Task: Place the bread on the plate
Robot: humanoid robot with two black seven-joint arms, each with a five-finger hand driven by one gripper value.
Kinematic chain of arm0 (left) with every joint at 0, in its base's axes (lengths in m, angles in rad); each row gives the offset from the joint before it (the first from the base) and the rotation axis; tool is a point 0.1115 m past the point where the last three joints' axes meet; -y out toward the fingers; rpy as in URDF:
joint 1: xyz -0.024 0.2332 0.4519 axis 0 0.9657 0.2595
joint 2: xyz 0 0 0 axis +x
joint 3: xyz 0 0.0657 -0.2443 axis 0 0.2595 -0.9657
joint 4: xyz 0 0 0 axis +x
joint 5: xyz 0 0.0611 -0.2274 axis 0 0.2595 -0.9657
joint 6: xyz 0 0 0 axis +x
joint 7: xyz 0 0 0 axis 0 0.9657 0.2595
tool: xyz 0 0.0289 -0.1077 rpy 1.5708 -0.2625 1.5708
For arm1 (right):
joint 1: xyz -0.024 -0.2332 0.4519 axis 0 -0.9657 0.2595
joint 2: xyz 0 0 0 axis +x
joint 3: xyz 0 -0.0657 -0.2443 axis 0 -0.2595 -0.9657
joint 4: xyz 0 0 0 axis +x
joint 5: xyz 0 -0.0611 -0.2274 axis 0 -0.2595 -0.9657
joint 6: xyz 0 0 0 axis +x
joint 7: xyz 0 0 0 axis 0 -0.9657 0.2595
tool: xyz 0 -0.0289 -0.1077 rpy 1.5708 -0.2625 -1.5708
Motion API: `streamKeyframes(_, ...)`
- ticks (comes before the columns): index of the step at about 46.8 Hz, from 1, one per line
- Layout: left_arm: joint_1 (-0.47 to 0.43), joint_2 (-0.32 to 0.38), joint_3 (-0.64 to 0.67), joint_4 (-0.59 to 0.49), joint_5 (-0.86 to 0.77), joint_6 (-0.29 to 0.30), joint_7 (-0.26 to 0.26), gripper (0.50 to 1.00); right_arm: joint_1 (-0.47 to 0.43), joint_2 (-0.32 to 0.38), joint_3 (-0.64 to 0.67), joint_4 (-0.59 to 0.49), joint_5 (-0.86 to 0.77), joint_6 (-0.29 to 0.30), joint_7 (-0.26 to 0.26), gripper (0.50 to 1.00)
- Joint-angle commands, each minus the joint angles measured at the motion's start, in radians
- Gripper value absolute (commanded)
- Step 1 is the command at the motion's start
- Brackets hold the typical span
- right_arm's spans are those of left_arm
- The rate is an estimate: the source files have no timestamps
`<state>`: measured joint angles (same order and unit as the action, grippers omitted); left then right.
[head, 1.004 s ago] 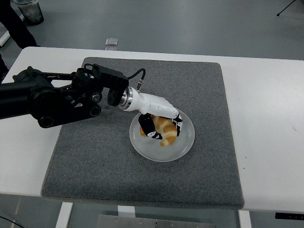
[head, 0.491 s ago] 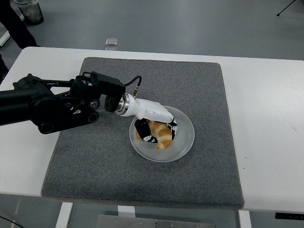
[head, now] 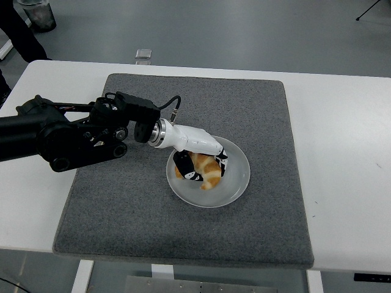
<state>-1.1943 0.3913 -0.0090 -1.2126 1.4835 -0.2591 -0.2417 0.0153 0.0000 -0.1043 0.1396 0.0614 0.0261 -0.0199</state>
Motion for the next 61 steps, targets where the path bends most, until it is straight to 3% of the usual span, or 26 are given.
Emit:
streamKeyframes(1, 0.001, 0.001, 0.000, 0.002, 0.000, 0.004, -0.001, 0.649, 0.000, 0.000, 0.000, 0.000, 0.000, 0.000, 0.000, 0.952)
streamKeyframes(17, 0.018, 0.000, -0.002, 0.013, -0.002, 0.004, -0.001, 0.776, 0.000, 0.000, 0.000, 0.000, 0.000, 0.000, 0.000, 0.952)
streamKeyframes(28, 0.018, 0.000, -0.011, 0.013, -0.017, 0.006, -0.001, 0.928, 0.000, 0.000, 0.000, 0.000, 0.000, 0.000, 0.000, 0.952)
streamKeyframes(36, 0.018, -0.002, -0.016, 0.013, -0.022, 0.006, -0.001, 0.988, 0.000, 0.000, 0.000, 0.000, 0.000, 0.000, 0.000, 0.952)
streamKeyframes(50, 0.009, -0.002, -0.081, 0.007, -0.063, 0.003, -0.002, 0.992, 0.000, 0.000, 0.000, 0.000, 0.000, 0.000, 0.000, 0.952)
streamKeyframes(61, -0.001, 0.000, -0.195, 0.008, -0.184, 0.000, -0.001, 0.992, 0.000, 0.000, 0.000, 0.000, 0.000, 0.000, 0.000, 0.952)
